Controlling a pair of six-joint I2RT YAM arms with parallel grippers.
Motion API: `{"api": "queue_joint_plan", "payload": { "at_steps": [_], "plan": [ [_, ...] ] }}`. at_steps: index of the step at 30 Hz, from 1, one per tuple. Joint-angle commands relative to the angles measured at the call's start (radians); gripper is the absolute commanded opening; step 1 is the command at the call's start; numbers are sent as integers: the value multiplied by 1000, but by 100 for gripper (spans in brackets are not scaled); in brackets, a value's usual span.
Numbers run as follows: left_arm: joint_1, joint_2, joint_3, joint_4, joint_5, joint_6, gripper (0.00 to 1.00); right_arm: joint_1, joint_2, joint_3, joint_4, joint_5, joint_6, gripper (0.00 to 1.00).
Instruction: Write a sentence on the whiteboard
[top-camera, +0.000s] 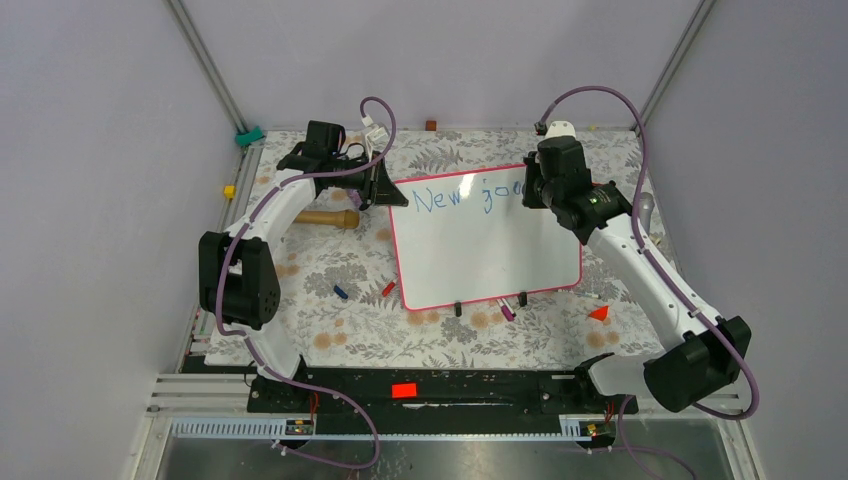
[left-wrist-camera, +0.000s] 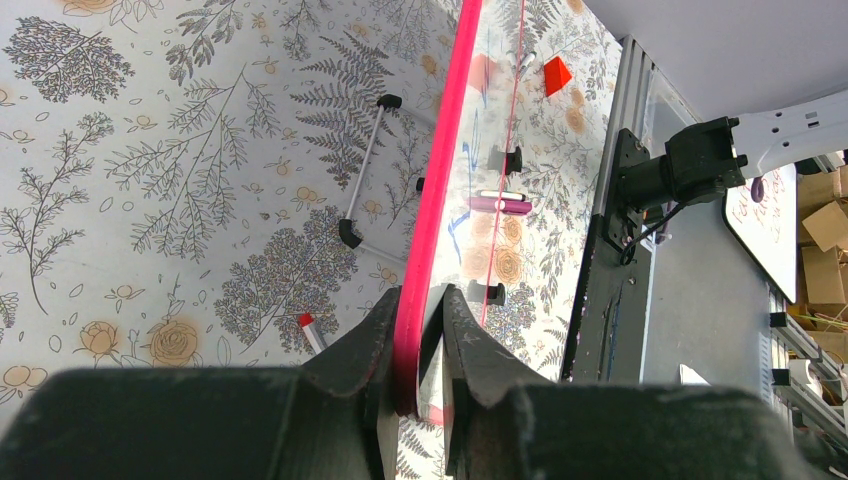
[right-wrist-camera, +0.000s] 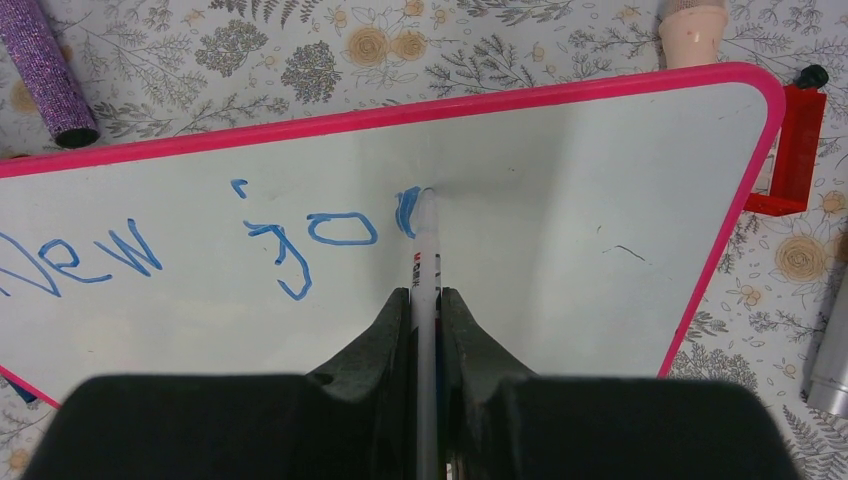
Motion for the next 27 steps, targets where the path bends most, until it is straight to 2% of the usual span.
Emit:
{"api": "queue_joint_plan", "payload": {
  "at_steps": [1,12,27],
  "plan": [
    [-18,-6,-22,-27,-230,149,8,-11,4,25,7,19,-14,0],
    [-19,-6,-21,-26,-225,147,8,-11,-51,-85,4,-24,-5,0],
    [-19,-12,-21,-26,-226,149,8,-10,-60,-123,26,-166,61,0]
  ]
}}
